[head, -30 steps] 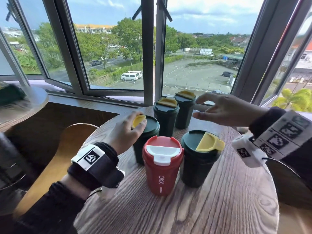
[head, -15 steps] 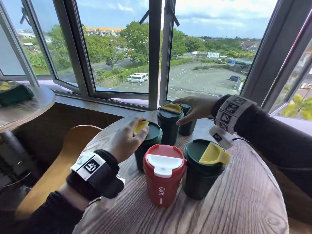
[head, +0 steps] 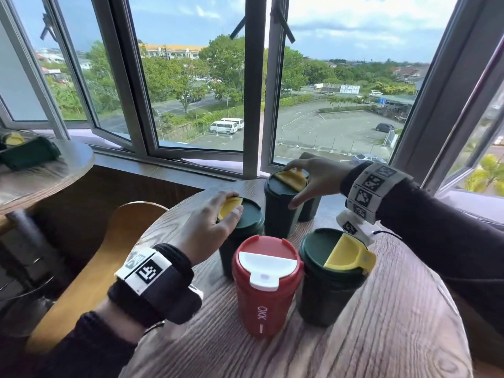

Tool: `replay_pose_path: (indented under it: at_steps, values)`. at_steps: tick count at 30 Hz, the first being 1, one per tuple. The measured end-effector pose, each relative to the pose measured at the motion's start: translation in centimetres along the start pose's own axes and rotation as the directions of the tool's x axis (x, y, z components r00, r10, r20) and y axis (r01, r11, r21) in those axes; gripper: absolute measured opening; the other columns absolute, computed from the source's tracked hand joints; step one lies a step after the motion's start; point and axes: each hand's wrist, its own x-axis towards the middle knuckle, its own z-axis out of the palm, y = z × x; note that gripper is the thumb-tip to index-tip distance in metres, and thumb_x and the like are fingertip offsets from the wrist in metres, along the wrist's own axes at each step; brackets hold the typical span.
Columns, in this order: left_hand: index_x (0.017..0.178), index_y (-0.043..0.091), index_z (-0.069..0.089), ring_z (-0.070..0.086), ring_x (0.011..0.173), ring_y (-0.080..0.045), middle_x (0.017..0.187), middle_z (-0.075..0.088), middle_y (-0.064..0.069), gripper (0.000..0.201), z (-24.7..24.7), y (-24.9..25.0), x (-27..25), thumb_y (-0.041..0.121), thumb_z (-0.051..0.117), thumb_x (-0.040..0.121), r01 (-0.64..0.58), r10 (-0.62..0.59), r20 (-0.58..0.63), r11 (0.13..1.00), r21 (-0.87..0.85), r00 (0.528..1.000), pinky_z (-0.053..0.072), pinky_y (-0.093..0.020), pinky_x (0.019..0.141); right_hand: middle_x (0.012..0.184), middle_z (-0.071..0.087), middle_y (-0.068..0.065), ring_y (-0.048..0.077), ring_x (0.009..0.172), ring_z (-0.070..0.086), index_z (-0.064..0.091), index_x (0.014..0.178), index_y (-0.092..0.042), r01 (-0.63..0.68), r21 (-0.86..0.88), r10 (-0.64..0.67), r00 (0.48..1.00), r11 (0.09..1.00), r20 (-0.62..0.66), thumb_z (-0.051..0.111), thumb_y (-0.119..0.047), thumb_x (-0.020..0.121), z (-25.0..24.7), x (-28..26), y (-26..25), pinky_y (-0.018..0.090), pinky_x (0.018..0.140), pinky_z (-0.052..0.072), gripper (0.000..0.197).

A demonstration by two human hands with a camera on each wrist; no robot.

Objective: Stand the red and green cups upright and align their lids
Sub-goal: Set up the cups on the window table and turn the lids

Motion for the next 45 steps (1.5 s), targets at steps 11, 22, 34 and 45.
replay_pose_path:
  at_steps: [11, 22, 34, 45]
  values:
    - [0.125, 0.027, 0.05, 0.056, 0.098, -0.011, 0.11, 0.058, 0.009, 0.051, 0.0, -0.3, 0.1, 0.049, 0.042, 0.08, 0.003, -0.003, 0.002, 1.0, 0.025, 1.0, 0.045, -0.029, 0.085, 0.131, 0.053, 0.004, 0.022, 0.096, 0.065, 0.05, 0.128, -0.013, -0.022, 0.095, 0.019, 0.999, 0.995, 0.031, 0.087, -0.039, 0.054, -0.8, -4.0, 1.9, 0.035, 0.086, 0.053, 0.087]
    - [0.123, 0.025, 0.051, 0.057, 0.1, -0.015, 0.109, 0.059, 0.007, 0.052, 0.1, -0.4, 0.1, 0.05, 0.042, 0.079, 0.012, -0.012, -0.004, 1.0, 0.025, 1.0, 0.046, -0.032, 0.088, 0.136, 0.045, 0.004, 0.017, 0.078, 0.065, 0.043, 0.132, -0.018, -0.084, 0.255, 0.055, 0.991, 0.963, 0.119, 0.084, -0.017, 0.063, -0.9, -7.2, 3.6, 0.026, 0.068, 0.054, 0.08]
    - [0.124, 0.025, 0.051, 0.055, 0.106, -0.015, 0.117, 0.059, 0.003, 0.05, 0.1, -0.4, 0.2, 0.049, 0.042, 0.08, 0.02, -0.02, 0.014, 1.0, 0.01, 1.0, 0.042, -0.03, 0.093, 0.129, 0.054, 0.0, 0.037, 0.113, 0.056, 0.042, 0.125, -0.033, -0.042, 0.395, 0.003, 0.995, 0.918, 0.1, 0.083, -0.001, 0.061, 0.5, -7.6, 4.6, 0.049, 0.096, 0.048, 0.083]
    - [0.123, 0.025, 0.051, 0.054, 0.108, -0.015, 0.119, 0.058, 0.003, 0.049, 0.0, -0.6, 0.2, 0.048, 0.042, 0.08, 0.024, -0.024, 0.019, 1.0, -0.003, 1.0, 0.042, -0.031, 0.095, 0.125, 0.057, 0.002, 0.026, 0.108, 0.061, 0.045, 0.131, -0.021, 0.035, 0.41, -0.055, 0.998, 0.912, 0.037, 0.085, -0.015, 0.062, 0.8, -8.7, 4.0, 0.048, 0.093, 0.05, 0.081]
